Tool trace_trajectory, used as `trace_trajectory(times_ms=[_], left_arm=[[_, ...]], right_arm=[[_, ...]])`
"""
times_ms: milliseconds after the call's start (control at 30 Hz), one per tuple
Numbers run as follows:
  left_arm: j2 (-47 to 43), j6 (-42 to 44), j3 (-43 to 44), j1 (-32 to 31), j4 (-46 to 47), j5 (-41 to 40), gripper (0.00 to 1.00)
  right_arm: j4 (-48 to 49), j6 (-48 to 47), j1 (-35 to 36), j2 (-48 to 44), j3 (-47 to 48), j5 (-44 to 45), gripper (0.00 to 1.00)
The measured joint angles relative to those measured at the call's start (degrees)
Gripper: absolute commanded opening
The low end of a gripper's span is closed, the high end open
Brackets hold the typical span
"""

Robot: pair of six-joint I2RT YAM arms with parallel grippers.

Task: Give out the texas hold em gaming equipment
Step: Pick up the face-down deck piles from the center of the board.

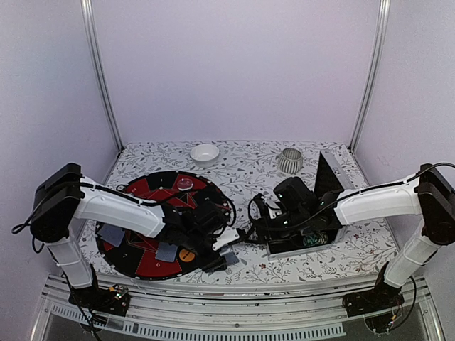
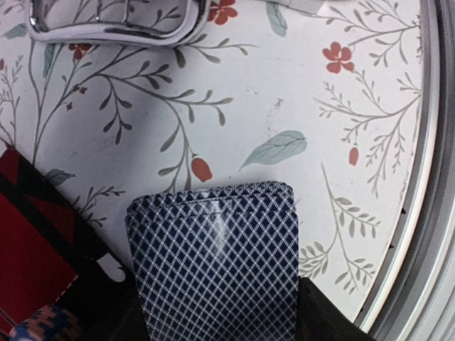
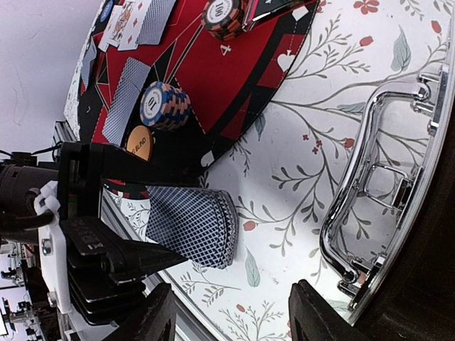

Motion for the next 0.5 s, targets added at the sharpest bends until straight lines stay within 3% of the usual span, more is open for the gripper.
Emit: trace_trajectory(times_ms=[500], left_arm=[[-9.8, 0.0, -6.0, -2.0, 2.0, 1.6, 0.61]], right_arm=[[4.1, 0.4, -0.2, -2.0, -0.2, -5.1, 0.75]])
